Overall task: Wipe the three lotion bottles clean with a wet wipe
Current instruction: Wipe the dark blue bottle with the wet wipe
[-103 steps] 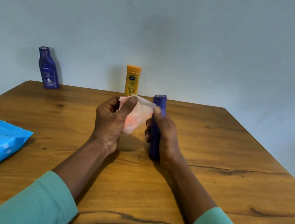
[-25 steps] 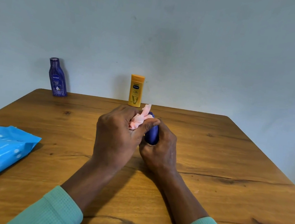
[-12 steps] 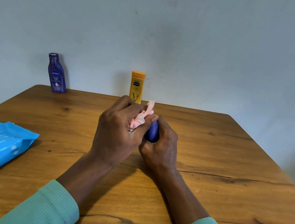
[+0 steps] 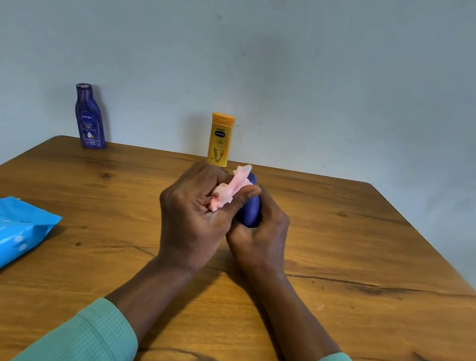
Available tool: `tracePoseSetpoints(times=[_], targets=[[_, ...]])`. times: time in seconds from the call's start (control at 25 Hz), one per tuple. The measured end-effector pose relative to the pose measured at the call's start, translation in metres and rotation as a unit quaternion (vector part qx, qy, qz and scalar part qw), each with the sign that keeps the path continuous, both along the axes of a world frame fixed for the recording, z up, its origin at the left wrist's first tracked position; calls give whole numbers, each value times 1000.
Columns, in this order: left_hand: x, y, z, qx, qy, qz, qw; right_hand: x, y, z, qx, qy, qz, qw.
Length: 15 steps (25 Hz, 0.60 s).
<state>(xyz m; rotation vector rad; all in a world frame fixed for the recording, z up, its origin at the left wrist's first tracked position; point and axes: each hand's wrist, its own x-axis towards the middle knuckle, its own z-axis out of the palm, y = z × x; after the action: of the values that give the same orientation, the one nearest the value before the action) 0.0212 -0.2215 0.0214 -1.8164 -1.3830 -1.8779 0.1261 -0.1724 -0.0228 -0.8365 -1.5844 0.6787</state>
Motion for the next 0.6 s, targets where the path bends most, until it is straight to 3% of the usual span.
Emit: tracePoseSetpoints(times=[0.16, 0.36, 0.6], targets=[[2, -2, -4, -28, -80, -59, 995, 1, -1, 3, -41, 36, 3, 999], [2, -2, -6, -49, -47, -92, 993, 2, 4, 3, -84, 51, 33, 995], [6, -4, 4, -123, -181, -152, 964, 4, 1, 5, -92, 30, 60, 993]])
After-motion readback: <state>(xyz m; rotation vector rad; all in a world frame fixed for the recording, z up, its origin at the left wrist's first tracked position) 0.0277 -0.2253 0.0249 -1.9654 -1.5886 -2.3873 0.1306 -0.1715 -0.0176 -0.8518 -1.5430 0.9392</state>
